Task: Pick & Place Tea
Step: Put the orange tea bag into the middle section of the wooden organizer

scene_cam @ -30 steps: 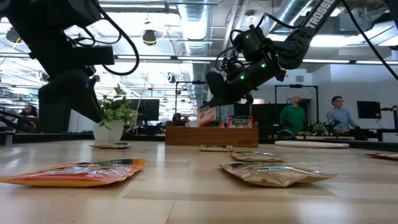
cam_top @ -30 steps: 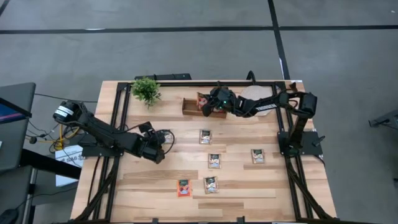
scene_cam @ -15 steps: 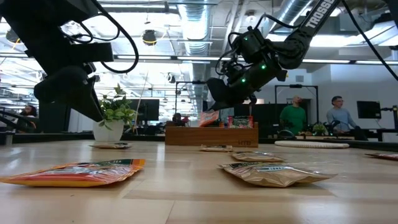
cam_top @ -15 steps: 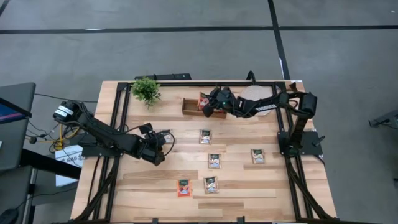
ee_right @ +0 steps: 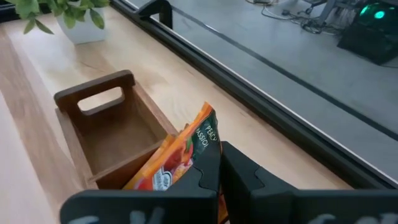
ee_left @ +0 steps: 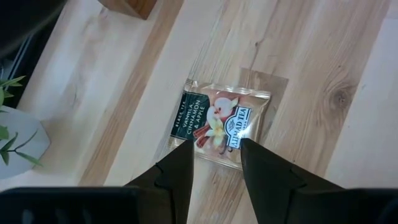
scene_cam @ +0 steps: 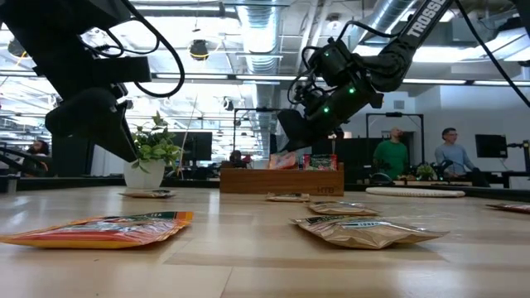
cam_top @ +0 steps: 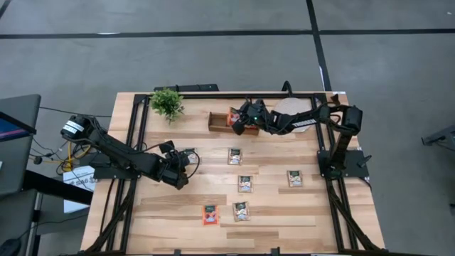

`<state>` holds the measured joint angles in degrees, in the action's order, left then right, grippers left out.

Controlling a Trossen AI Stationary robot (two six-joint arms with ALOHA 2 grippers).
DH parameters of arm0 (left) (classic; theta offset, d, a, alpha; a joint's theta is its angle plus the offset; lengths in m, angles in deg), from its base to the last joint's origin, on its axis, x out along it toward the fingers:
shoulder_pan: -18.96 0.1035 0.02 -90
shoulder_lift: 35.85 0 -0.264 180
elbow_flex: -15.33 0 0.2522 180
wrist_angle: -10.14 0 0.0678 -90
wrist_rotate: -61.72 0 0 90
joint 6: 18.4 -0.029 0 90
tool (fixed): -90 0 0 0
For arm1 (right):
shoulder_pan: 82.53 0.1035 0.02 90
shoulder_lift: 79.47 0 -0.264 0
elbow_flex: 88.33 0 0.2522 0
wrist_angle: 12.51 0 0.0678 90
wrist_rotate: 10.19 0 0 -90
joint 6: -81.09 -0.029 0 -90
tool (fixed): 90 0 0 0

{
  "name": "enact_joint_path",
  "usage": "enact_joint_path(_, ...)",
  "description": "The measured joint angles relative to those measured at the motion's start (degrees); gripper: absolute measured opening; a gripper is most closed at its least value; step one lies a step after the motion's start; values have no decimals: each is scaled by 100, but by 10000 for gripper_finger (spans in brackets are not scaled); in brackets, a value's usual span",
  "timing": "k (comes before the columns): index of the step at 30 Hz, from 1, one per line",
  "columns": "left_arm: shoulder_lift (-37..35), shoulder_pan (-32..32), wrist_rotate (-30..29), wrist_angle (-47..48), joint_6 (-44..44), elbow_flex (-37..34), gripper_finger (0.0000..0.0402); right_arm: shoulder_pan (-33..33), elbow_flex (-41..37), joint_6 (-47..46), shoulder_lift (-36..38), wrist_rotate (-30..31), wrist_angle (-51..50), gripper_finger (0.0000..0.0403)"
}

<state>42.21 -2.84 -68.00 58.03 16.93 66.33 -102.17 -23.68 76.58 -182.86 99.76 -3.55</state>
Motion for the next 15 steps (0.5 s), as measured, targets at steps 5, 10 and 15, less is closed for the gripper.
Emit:
enact_joint_path(5,0,0,0,-1,-2,0,126,-1,0,47,0,141,6,0)
enact_joint_path(10,2,0,0,-4,-4,0,126,7,0,46,0,107,11,0)
enact_joint_path(15,2,0,0,-71,-7,0,126,11,0,46,0,-133,65,0)
